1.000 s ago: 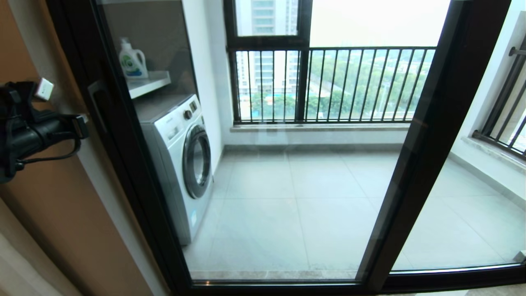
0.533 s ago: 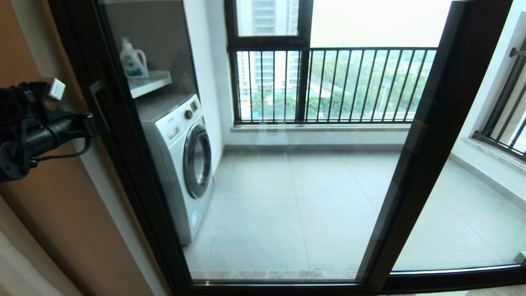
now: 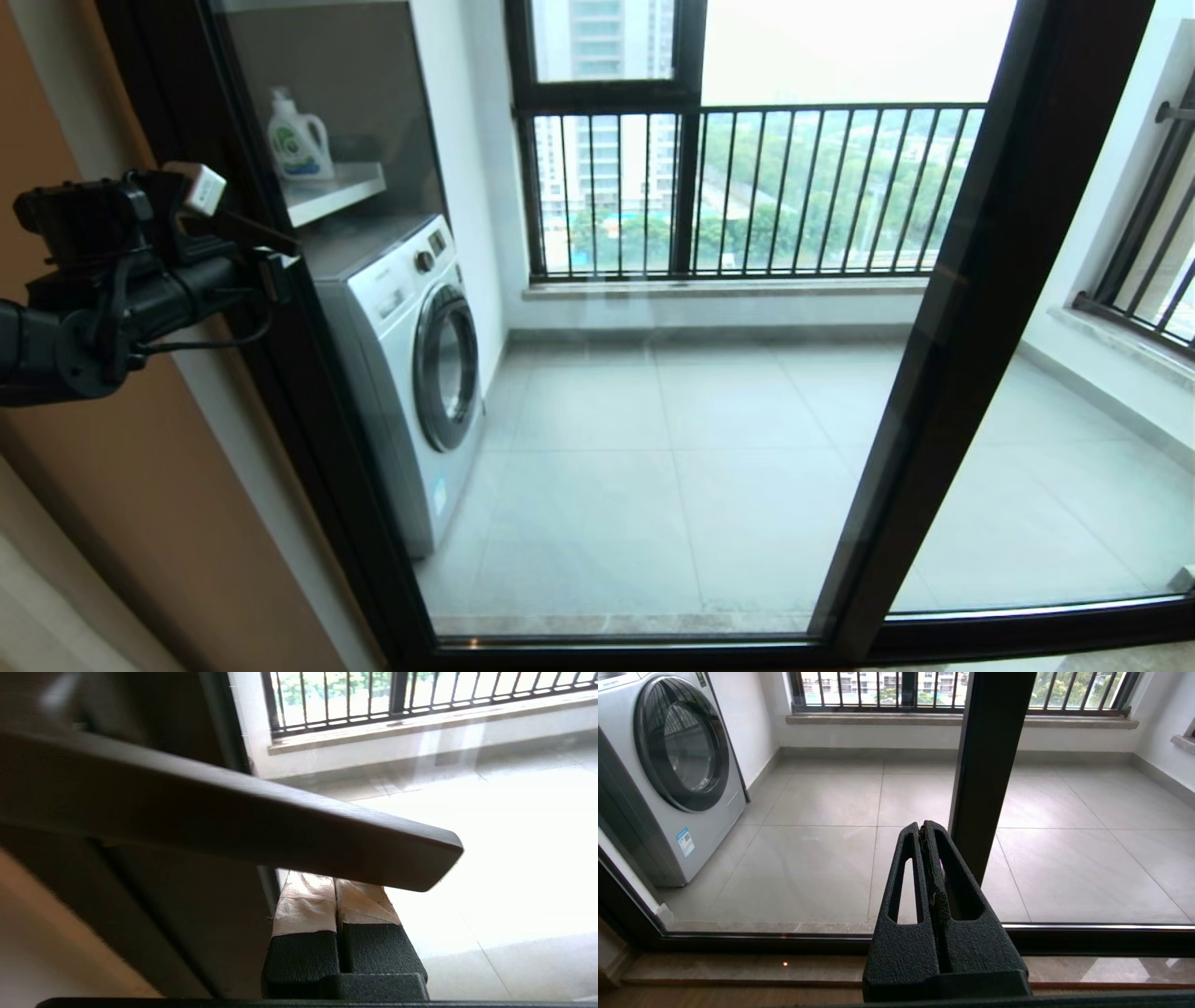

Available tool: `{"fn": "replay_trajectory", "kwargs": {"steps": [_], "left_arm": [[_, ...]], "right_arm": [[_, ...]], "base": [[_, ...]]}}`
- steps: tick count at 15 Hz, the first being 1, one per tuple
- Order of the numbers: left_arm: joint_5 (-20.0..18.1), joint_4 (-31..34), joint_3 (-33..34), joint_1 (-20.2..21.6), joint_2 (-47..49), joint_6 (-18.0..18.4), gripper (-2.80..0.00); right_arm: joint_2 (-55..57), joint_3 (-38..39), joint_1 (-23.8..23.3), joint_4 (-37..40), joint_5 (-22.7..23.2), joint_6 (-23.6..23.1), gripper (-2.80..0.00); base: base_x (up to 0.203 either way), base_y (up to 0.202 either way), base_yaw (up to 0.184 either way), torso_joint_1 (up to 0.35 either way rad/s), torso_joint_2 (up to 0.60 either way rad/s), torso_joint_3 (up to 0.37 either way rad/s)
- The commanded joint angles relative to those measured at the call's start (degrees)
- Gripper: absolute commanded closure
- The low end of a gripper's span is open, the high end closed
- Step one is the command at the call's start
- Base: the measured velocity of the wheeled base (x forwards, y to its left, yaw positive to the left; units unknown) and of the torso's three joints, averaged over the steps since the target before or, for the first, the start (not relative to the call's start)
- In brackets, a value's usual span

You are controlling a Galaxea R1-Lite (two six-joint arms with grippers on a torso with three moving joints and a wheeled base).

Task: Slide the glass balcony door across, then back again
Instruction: Close the slid door

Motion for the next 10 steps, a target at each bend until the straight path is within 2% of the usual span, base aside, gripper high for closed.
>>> {"fn": "replay_trajectory", "kwargs": {"steps": [1, 7, 10], "left_arm": [[0.4, 0.2, -0.9, -0.7, -1.0, 0.0, 0.0], [1.1, 0.8, -3.1, -1.3, -1.6, 0.0, 0.0], [1.7, 4.9, -6.7, -2.0, -3.2, -0.1, 0.0]], "right_arm": [[0.1, 0.7, 0.0, 0.0, 0.1, 0.0, 0.0], [0.0, 0.7, 0.0, -0.1, 0.1, 0.0, 0.0], [0.1, 0.7, 0.0, -0.1, 0.1, 0.0, 0.0]], "base": [[0.0, 0.0, 0.0, 0.0, 0.0, 0.0], [0.0, 0.0, 0.0, 0.0, 0.0, 0.0], [0.0, 0.0, 0.0, 0.0, 0.0, 0.0]]}}
